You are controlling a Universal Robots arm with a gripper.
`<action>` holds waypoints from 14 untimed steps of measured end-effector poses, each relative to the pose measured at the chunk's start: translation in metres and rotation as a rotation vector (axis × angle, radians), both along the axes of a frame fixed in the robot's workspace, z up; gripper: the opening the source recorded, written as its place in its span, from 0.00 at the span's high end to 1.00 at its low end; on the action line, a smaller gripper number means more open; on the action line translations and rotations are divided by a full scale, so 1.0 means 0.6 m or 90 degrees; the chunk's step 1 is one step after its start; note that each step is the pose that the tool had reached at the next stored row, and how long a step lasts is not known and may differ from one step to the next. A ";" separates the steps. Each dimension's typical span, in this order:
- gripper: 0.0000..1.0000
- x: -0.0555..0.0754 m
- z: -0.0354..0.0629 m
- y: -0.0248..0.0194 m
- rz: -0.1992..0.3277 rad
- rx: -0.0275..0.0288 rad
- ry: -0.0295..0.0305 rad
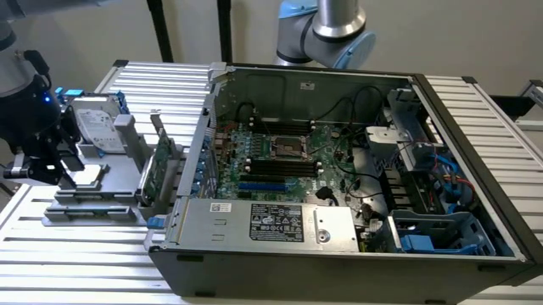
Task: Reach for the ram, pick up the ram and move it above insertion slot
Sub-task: 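Pick up the ram and move it above insertion slot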
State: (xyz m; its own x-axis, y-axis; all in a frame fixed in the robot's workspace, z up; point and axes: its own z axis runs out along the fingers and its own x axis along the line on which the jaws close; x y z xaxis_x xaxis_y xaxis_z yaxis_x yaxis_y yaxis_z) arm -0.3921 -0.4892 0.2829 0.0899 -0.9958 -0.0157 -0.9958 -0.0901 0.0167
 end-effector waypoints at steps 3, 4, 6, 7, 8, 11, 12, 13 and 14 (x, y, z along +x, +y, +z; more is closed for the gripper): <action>0.58 0.000 -0.009 -0.0006 -0.001 -0.0001 0.0001; 0.58 0.000 -0.012 -0.0010 -0.001 -0.0001 0.0001; 0.58 0.000 -0.018 -0.0018 -0.001 -0.0001 0.0001; 0.58 0.000 -0.021 -0.0021 -0.001 0.0000 0.0001; 0.58 0.000 -0.024 -0.0025 -0.001 -0.0001 0.0001; 0.58 0.000 -0.033 -0.0039 -0.001 0.0000 0.0001; 0.58 0.000 -0.036 -0.0046 -0.001 0.0000 0.0001; 0.58 0.000 -0.039 -0.0054 -0.001 -0.0001 0.0001; 0.58 0.000 -0.042 -0.0063 -0.001 0.0000 0.0000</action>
State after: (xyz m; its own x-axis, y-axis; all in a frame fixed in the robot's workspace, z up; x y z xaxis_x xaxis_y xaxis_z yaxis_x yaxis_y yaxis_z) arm -0.3922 -0.4929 0.2574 0.0887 -0.9959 -0.0157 -0.9959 -0.0890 0.0167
